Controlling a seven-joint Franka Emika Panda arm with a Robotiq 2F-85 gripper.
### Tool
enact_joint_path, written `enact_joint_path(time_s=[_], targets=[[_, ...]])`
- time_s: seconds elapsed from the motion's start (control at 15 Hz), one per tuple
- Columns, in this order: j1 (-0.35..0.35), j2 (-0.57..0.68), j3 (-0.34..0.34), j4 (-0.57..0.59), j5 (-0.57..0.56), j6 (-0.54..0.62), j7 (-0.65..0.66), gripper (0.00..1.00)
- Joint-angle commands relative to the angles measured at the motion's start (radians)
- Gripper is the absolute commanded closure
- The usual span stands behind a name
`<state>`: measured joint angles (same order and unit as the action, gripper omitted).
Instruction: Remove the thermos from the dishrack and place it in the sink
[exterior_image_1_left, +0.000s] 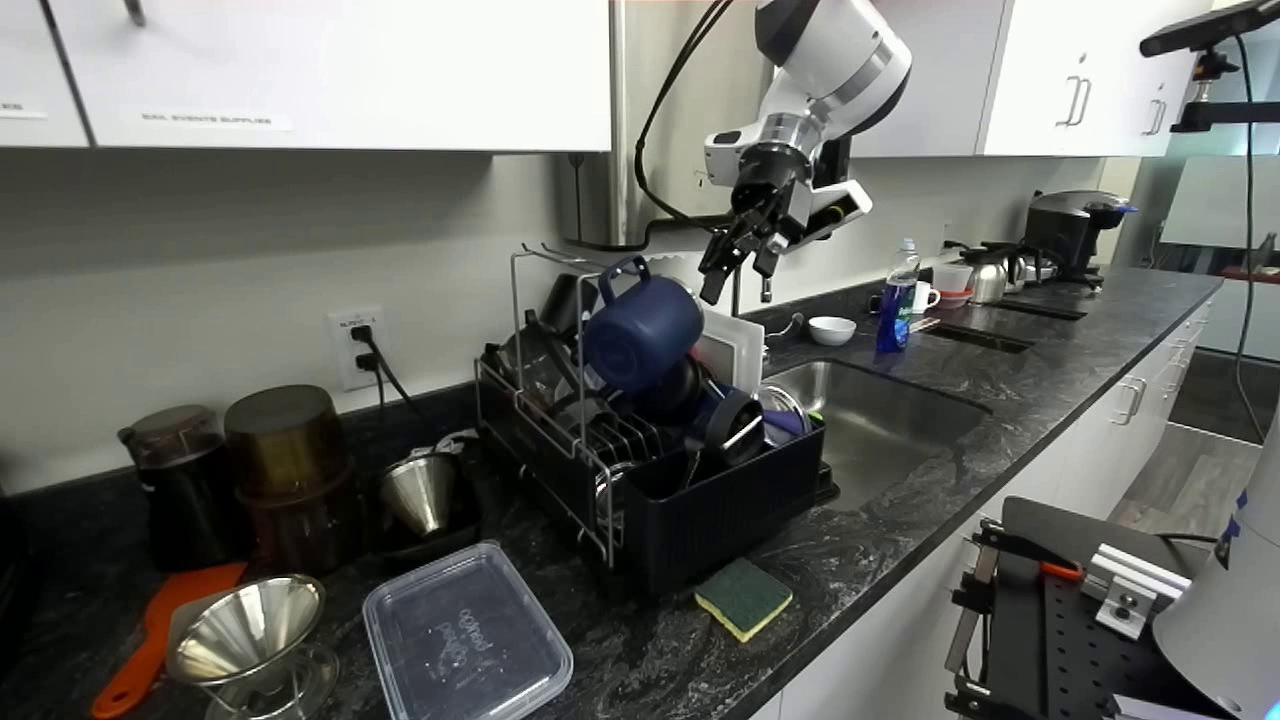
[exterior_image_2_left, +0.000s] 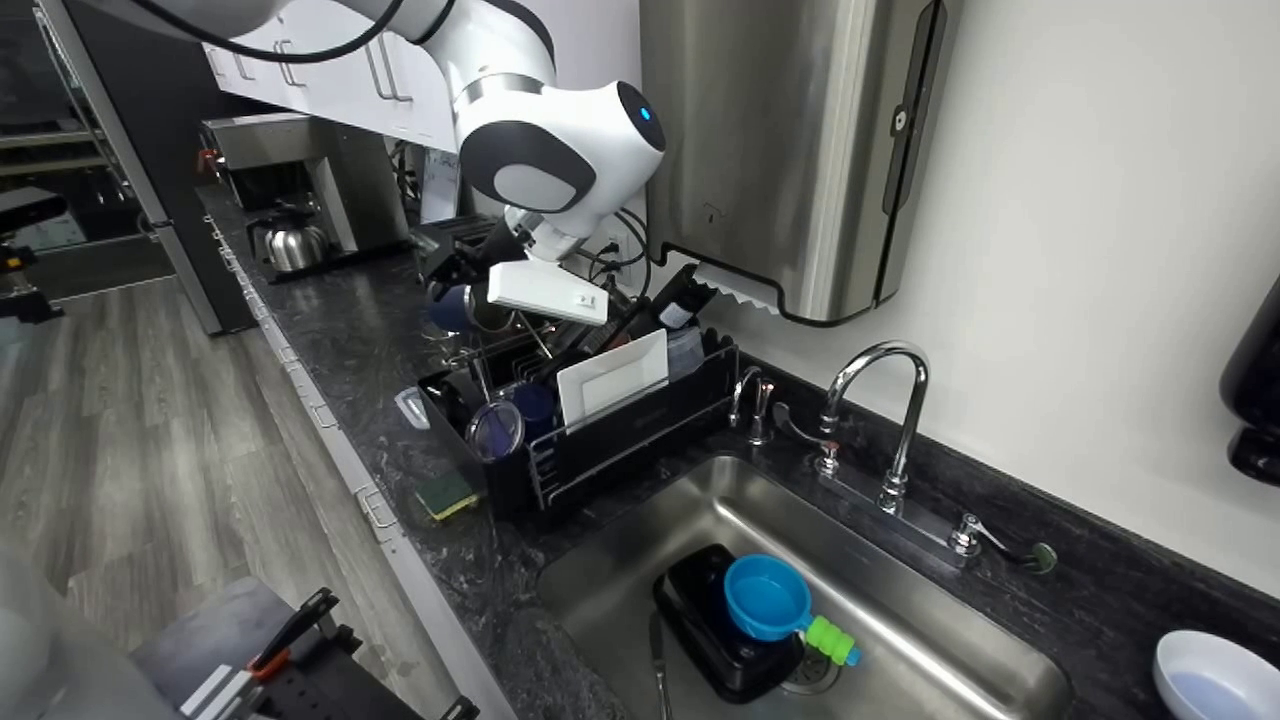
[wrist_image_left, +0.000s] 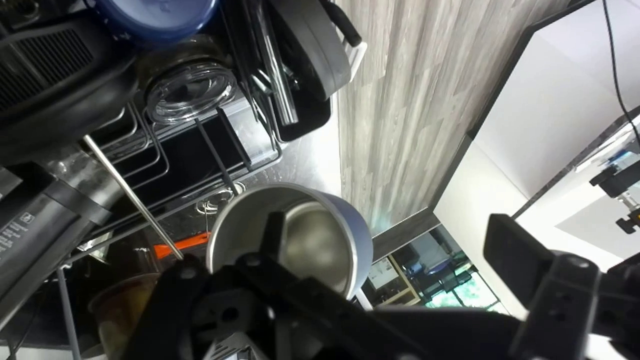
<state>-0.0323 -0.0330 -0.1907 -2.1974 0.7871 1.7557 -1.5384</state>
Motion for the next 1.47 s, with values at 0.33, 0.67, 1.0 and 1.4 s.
enact_joint_path(time_s=[0.33,0.67,1.0,1.4], targets=[[-0.028,0.001,0.032,0.004,0.0,-0.004,-0.005,0.0],[-0.031,0.014,0.026,0.011,0.045,-0.057,-0.093,0.0],[-0.048,0.036,0.019,-0.022,0.228,-0.072,-0.354,0.0],[-0.08,0.066,0.02,-0.044,0.281,-0.11,-0.516,0.0]])
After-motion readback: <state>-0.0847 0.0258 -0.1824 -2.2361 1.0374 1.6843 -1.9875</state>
